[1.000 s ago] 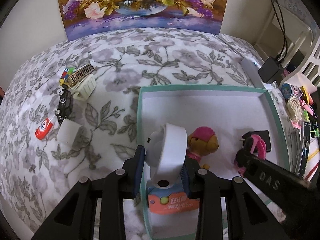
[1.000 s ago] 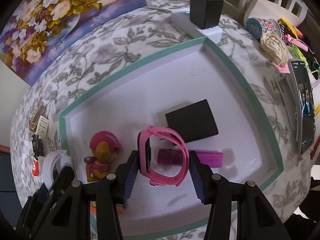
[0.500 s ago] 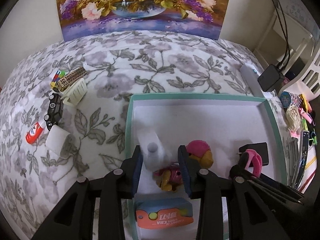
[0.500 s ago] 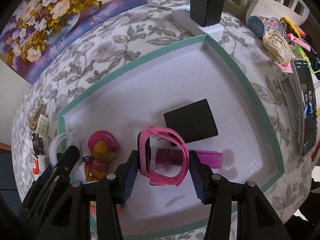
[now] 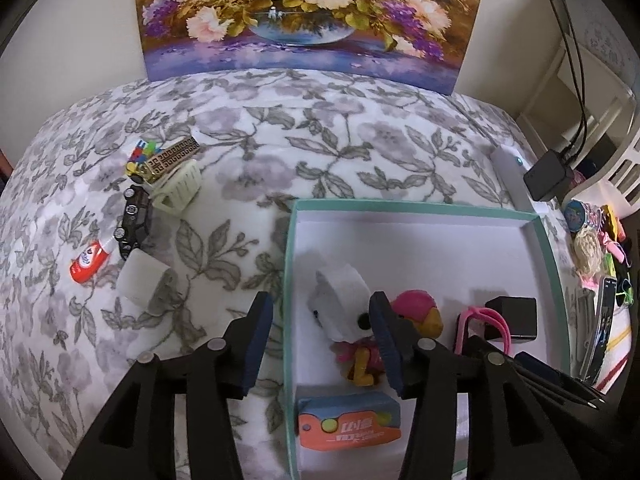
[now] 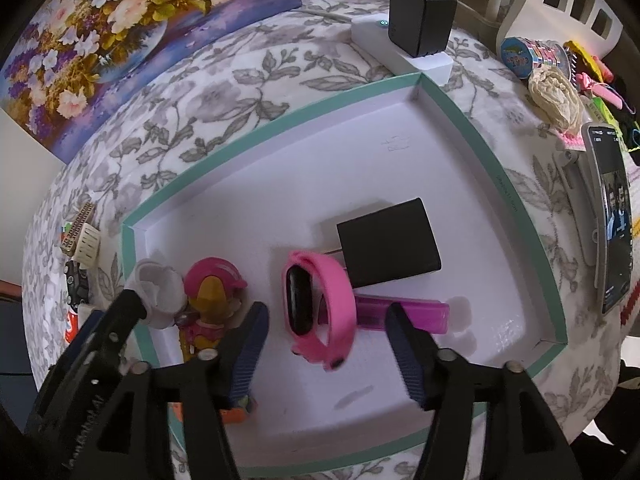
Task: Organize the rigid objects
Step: 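Carry the white case and pink watch band over the white tray with both grippers, then open both grippers to drop the case and watch band into the tray, then move both grippers back over the red bottle and white charger plug, then grasp the red-and-white bottle with the left gripper while the right gripper grasps the white charger plug, then carry the bottle and charger plug over the white tray with both grippers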
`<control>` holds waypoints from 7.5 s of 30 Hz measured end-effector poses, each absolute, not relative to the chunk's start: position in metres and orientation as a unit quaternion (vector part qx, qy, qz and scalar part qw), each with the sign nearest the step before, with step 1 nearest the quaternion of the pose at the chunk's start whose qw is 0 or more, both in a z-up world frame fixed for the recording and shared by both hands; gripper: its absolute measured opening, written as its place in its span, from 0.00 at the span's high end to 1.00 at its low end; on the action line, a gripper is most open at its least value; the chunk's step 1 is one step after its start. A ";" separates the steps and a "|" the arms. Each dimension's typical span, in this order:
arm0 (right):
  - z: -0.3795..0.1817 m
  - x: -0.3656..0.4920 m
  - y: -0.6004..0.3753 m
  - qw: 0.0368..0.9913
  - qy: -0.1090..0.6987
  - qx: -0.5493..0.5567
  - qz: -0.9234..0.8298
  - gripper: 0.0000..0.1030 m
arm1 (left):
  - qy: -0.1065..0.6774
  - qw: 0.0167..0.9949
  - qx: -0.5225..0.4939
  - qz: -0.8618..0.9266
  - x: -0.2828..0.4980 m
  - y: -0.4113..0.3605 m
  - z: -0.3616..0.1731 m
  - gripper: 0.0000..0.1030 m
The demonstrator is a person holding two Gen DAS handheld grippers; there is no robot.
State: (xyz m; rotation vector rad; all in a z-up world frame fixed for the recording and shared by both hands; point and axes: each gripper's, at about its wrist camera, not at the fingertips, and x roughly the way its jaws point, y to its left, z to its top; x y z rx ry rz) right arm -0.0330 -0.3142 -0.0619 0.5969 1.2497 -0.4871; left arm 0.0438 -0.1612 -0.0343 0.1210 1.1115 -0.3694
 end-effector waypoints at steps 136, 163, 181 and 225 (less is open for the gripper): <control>-0.087 0.089 -0.101 0.834 0.537 0.128 -0.013 0.00 | 0.585 0.794 -0.156 0.043 0.158 0.086 -0.084 0.15; -0.093 0.097 -0.113 0.837 0.526 0.146 -0.044 0.34 | 0.574 0.803 -0.156 0.042 0.159 0.075 -0.083 0.15; -0.093 0.099 -0.135 0.837 0.520 0.159 -0.066 0.51 | 0.579 0.803 -0.134 0.037 0.175 0.042 -0.099 0.16; -0.091 0.091 -0.147 0.813 0.545 0.194 -0.072 0.52 | 0.612 0.767 -0.191 0.002 0.155 0.073 -0.099 0.72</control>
